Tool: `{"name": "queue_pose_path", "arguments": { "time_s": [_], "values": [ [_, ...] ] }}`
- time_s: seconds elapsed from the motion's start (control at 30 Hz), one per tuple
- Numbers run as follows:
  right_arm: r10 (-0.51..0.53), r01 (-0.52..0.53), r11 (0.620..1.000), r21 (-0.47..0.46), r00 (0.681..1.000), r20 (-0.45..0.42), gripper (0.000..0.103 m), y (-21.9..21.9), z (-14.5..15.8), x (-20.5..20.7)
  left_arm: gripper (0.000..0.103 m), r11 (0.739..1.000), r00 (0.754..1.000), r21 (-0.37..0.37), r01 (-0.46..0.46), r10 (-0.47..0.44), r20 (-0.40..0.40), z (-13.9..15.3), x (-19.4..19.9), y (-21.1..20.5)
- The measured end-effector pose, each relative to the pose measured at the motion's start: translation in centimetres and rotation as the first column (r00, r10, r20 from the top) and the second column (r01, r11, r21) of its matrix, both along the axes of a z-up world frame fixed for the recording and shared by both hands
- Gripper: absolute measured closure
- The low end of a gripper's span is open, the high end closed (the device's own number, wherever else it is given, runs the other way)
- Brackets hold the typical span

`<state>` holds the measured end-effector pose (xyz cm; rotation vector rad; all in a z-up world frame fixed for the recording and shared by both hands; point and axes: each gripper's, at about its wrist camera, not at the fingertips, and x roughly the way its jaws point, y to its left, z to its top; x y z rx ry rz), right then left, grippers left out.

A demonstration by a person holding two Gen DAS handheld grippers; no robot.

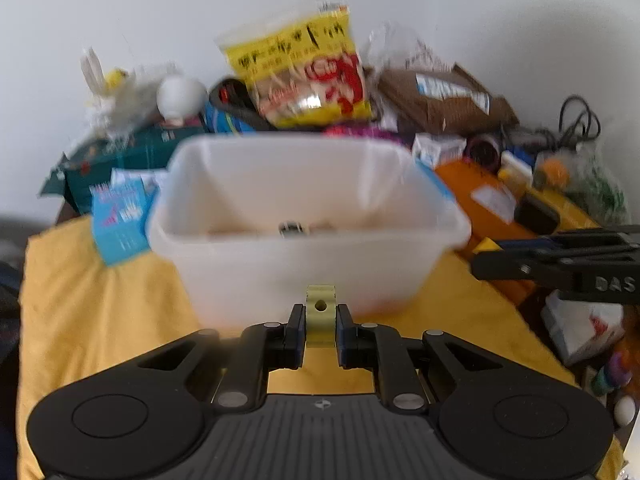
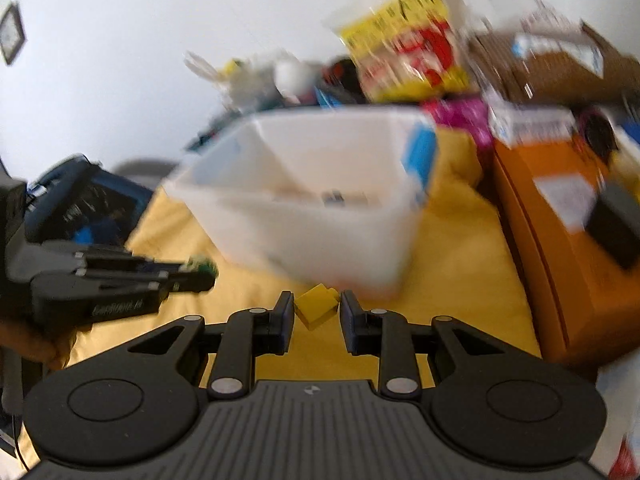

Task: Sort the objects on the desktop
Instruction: 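Carry the pale green and yellow bricks into the bin and release both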

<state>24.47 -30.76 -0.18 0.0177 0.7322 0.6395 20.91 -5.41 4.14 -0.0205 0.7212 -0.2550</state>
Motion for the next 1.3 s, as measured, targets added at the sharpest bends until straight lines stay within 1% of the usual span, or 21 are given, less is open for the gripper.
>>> {"name": "queue_pose_path", "arguments": {
  "time_s": [0.07, 0.17, 0.33, 0.5, 0.6, 0.7, 0.73, 0.77, 0.8, 0.83, 0.87, 0.93, 1.0, 1.07, 1.13, 1.23, 1.3],
  "values": [
    [0.012, -0.012, 1.000, 0.019, 1.000, 0.029, 0.075, 0.8, 1.6, 0.8, 0.086, 1.000, 1.000, -0.011, -0.008, 0.008, 0.016, 1.7, 1.0, 0.6],
    [0.025, -0.026, 1.000, 0.017, 0.998, 0.060, 0.075, 2.3, 3.6, 2.5, 0.086, 1.000, 0.999, 0.006, -0.020, 0.020, 0.048, 4.0, 2.8, 1.3],
    [0.006, -0.007, 1.000, 0.020, 0.998, 0.061, 0.075, 4.0, 6.4, 6.1, 0.086, 0.999, 0.998, 0.001, -0.045, 0.045, 0.047, 6.7, 6.7, 1.9],
    [0.006, -0.004, 1.000, -0.025, 0.999, 0.050, 0.075, 5.8, 8.2, 9.3, 0.086, 0.998, 0.998, 0.003, -0.065, 0.065, 0.012, 7.6, 10.2, 2.3],
    [0.006, -0.005, 0.999, -0.049, 1.000, 0.011, 0.075, 6.5, 8.2, 10.8, 0.085, 0.997, 0.997, 0.008, -0.080, 0.080, -0.010, 7.7, 11.6, 2.3],
    [0.003, -0.003, 0.995, -0.098, 1.000, -0.002, 0.075, 7.2, 7.8, 11.7, 0.083, 0.997, 0.997, 0.028, -0.074, 0.075, -0.021, 7.9, 12.7, 2.1],
    [0.000, -0.002, 0.994, -0.105, 1.000, -0.013, 0.075, 7.4, 7.6, 12.0, 0.070, 0.997, 0.997, 0.040, -0.069, 0.070, -0.030, 7.8, 12.9, 1.9],
    [-0.006, 0.003, 0.994, -0.111, 0.999, -0.033, 0.073, 7.4, 7.3, 12.4, 0.046, 0.997, 0.997, 0.050, -0.066, 0.068, -0.041, 7.7, 13.1, 1.7],
    [-0.015, 0.010, 0.993, -0.116, 0.999, -0.048, 0.073, 7.4, 7.1, 12.7, 0.027, 0.996, 0.996, 0.062, -0.068, 0.071, -0.053, 7.5, 13.4, 1.6],
    [-0.030, 0.023, 0.992, -0.123, 0.998, -0.058, 0.064, 7.5, 6.8, 13.0, 0.026, 0.995, 0.995, 0.074, -0.071, 0.075, -0.062, 7.2, 13.5, 1.5],
    [-0.044, 0.035, 0.991, -0.125, 0.997, -0.068, 0.050, 7.4, 6.5, 13.2, 0.026, 0.993, 0.994, 0.090, -0.072, 0.079, -0.076, 6.7, 13.7, 1.4],
    [-0.064, 0.055, 0.993, -0.108, 0.994, -0.088, 0.040, 6.9, 6.1, 13.5, 0.026, 0.989, 0.991, 0.114, -0.090, 0.100, -0.092, 6.0, 13.9, 1.4],
    [-0.077, 0.067, 0.993, -0.102, 0.992, -0.103, 0.038, 6.6, 5.7, 13.7, 0.026, 0.987, 0.988, 0.120, -0.109, 0.121, -0.096, 5.5, 14.0, 1.5],
    [-0.084, 0.073, 0.992, -0.105, 0.991, -0.103, 0.029, 6.4, 5.7, 13.5, 0.026, 0.985, 0.985, 0.120, -0.124, 0.136, -0.102, 5.2, 14.1, 1.7],
    [-0.079, 0.070, 0.993, -0.100, 0.992, -0.097, 0.024, 6.3, 5.7, 13.3, 0.026, 0.984, 0.982, 0.113, -0.139, 0.152, -0.110, 5.2, 14.5, 1.9],
    [-0.071, 0.062, 0.993, -0.103, 0.993, -0.091, 0.020, 6.4, 5.8, 13.4, 0.025, 0.987, 0.979, 0.077, -0.143, 0.152, -0.132, 5.5, 15.0, 2.1],
    [-0.069, 0.059, 0.991, -0.116, 0.994, -0.089, 0.018, 6.6, 5.9, 13.5, 0.024, 0.988, 0.979, 0.069, -0.139, 0.148, -0.138, 5.6, 15.2, 2.1]
  ]
}}
